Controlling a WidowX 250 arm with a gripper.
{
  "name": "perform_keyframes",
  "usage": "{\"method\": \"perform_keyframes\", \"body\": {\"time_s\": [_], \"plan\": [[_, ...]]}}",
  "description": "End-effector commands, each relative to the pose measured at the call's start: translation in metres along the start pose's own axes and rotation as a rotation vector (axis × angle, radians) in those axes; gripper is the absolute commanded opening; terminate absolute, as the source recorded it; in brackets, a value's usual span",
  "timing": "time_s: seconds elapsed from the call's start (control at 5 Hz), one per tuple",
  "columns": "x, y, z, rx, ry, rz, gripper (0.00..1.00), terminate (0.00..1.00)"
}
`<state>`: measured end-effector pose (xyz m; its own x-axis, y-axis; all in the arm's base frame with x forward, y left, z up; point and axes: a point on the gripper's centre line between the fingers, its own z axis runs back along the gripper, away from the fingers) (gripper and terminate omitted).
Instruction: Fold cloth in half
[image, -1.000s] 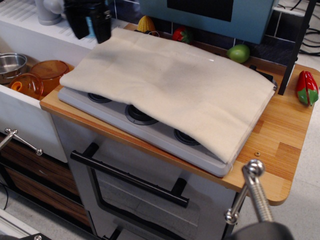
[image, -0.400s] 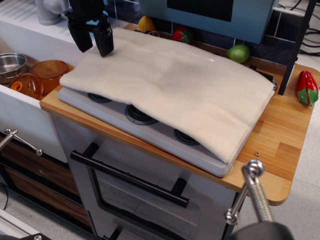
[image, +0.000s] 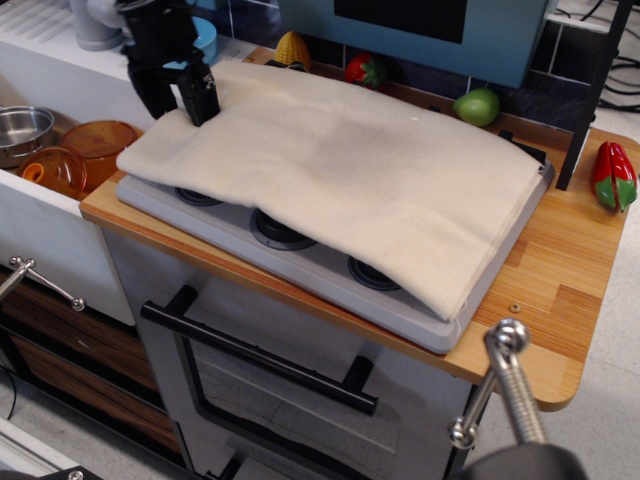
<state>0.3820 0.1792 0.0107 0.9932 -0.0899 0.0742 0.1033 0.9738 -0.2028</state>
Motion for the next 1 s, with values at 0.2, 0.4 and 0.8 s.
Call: {"method": "perform_keyframes", "body": {"time_s": [0.2,0.4,0.8], "plan": [[0.002,-0.035,0.020,-0.054,-0.059,0.037,0.00,0.00],[0.008,-0.045,0.037,-0.076,-0.085,0.031,0.00,0.00],[0.027,-0.087,0.081,-0.157,-0.118,0.015,0.00,0.00]]}}
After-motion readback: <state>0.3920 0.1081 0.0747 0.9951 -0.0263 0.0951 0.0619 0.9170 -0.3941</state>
